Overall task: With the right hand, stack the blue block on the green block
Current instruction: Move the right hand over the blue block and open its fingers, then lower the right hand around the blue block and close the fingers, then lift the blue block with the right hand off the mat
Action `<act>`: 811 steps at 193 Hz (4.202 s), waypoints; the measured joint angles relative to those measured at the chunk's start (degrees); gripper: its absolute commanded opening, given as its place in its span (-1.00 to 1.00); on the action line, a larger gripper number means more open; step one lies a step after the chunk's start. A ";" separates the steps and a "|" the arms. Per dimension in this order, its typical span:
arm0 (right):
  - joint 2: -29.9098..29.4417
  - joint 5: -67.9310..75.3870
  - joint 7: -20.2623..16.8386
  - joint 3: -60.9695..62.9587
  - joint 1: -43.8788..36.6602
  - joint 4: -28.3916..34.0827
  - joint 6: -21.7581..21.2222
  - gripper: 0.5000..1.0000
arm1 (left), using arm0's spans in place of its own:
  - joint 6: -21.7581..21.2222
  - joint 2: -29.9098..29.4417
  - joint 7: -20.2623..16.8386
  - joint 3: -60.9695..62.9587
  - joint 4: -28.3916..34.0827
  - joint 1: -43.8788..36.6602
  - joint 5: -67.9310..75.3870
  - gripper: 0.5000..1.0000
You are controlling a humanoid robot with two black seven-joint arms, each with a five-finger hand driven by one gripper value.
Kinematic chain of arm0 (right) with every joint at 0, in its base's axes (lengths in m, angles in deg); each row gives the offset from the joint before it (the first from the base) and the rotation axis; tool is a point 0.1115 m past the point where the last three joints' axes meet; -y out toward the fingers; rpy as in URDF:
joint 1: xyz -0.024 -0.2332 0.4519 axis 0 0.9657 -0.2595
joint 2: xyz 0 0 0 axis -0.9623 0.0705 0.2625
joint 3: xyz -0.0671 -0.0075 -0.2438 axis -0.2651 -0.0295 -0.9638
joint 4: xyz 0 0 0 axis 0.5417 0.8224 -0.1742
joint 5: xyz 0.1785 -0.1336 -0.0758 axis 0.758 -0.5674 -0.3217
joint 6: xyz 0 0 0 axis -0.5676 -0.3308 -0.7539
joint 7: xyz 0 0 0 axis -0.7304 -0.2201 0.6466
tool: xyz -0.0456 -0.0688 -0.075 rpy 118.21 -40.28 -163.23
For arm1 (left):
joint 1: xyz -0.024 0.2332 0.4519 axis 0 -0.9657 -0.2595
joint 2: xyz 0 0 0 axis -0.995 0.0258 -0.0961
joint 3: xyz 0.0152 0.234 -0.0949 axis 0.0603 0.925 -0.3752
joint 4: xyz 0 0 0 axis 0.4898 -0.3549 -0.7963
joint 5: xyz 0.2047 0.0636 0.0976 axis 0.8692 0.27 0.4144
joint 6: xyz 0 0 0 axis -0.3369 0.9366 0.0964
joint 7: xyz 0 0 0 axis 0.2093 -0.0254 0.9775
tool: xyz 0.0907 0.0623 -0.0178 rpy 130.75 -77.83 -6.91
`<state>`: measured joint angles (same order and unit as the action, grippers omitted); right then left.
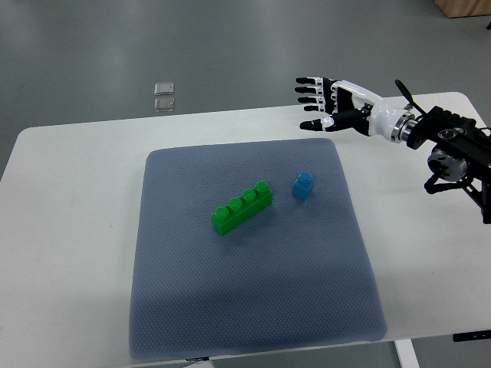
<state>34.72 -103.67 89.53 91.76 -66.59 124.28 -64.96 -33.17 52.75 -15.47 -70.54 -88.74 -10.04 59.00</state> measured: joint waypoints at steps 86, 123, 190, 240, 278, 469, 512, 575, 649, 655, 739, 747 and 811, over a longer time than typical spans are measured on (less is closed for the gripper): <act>9.92 -32.44 10.20 -0.45 -4.88 10.67 -7.85 0.68 | 0.00 0.00 0.00 0.00 -0.12 0.02 0.00 1.00; 8.51 -44.15 9.88 -5.21 -8.93 14.55 -5.23 0.67 | 0.00 0.00 0.00 -0.01 -0.13 -0.01 0.00 1.00; 1.68 -47.17 7.26 -31.09 -19.38 11.12 11.48 0.67 | 0.00 0.00 0.00 0.01 -0.13 0.02 0.00 1.00; -0.39 -50.10 7.04 -36.05 -20.38 6.05 12.64 0.66 | 0.00 0.00 0.00 0.02 -0.13 0.02 0.00 1.00; -1.48 -49.45 4.28 -36.13 -19.53 5.37 12.74 0.63 | 0.00 0.00 0.00 0.02 -0.13 0.01 0.00 1.00; -2.32 -50.19 4.08 -38.24 -17.11 5.25 15.48 0.05 | 0.00 0.00 0.00 0.02 -0.12 0.01 0.00 1.00; -2.39 -50.18 4.08 -38.17 -17.12 5.25 15.48 -0.11 | 0.00 0.00 0.00 0.02 -0.12 0.00 0.00 1.00; -2.58 -50.14 4.08 -38.15 -16.97 5.25 15.48 -0.30 | 0.00 0.00 0.00 0.02 -0.12 0.01 0.00 1.00; -2.68 -50.14 3.99 -38.15 -16.86 5.12 15.48 -0.52 | 0.00 0.00 0.00 0.02 -0.12 0.00 0.00 1.00; -2.68 -50.14 3.99 -38.15 -16.86 5.10 15.48 -0.53 | 0.00 0.00 0.00 0.02 -0.12 -0.01 0.00 1.00; -2.59 -50.03 3.99 -38.14 -16.88 5.15 15.48 -0.79 | 0.00 0.00 0.00 0.02 -0.12 0.01 0.00 1.00; -2.57 -49.93 4.00 -38.11 -17.00 5.16 15.48 -0.79 | 0.00 0.00 0.00 0.02 -0.12 0.01 0.00 1.00; -1.37 -46.73 4.60 -37.10 -19.24 5.16 15.21 -0.79 | 0.00 0.00 0.00 0.02 -0.12 0.00 0.00 1.00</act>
<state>33.35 -150.41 94.13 54.66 -85.83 129.44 -49.74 -33.17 52.75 -15.47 -70.53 -88.86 -10.04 59.00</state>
